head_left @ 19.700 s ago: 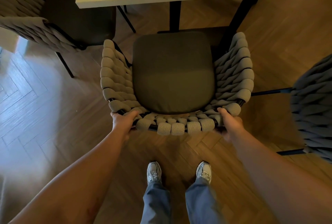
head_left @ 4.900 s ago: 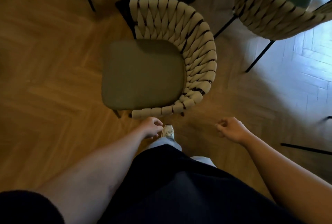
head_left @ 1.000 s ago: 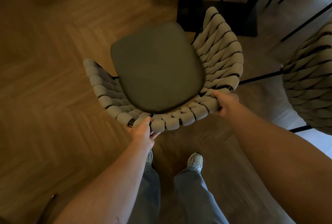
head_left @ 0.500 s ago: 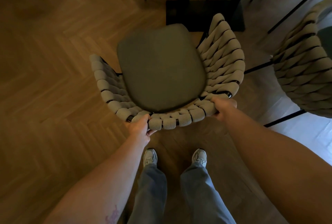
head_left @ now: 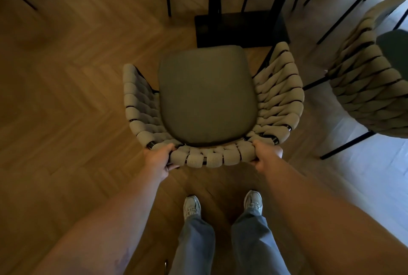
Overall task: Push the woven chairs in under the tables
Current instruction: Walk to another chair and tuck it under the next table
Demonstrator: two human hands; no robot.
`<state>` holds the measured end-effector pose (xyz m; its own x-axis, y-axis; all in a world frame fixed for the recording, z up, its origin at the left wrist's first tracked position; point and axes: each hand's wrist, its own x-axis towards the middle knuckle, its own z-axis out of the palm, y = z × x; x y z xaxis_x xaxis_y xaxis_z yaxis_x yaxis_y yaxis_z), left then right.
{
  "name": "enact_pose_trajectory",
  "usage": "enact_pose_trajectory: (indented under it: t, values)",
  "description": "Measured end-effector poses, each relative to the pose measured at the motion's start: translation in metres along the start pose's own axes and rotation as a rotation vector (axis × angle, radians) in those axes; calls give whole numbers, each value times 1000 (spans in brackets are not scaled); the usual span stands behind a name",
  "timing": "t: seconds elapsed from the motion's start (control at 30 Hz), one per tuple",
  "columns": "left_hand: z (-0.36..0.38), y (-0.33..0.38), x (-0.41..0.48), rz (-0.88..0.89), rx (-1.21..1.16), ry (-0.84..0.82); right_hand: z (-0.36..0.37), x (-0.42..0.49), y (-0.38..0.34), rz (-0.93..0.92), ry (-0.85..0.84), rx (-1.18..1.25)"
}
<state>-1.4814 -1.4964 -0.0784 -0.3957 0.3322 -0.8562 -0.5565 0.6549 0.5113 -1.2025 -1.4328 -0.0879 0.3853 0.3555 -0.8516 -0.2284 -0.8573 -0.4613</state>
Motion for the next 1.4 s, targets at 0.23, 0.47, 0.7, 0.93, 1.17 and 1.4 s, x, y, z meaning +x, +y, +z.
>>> enact_pose_trajectory:
  t: [0.23,0.47,0.7,0.93,1.17,1.4]
  values:
    - [-8,23,14,33,54,-37,19,-15,2,26,-8,45]
    - [-10,15,11,10,6,-56,10,-19,7,55,3,185]
    - [-4,4,7,-118,-76,-69,10,-20,13,102,-109,302]
    - [8,12,12,-69,-73,-53,14,-16,5,68,-55,281]
    - [36,38,25,-38,-59,-114,26,-3,-30,30,-56,242]
    - [56,53,37,-4,-107,-119,36,12,-56,28,-51,206]
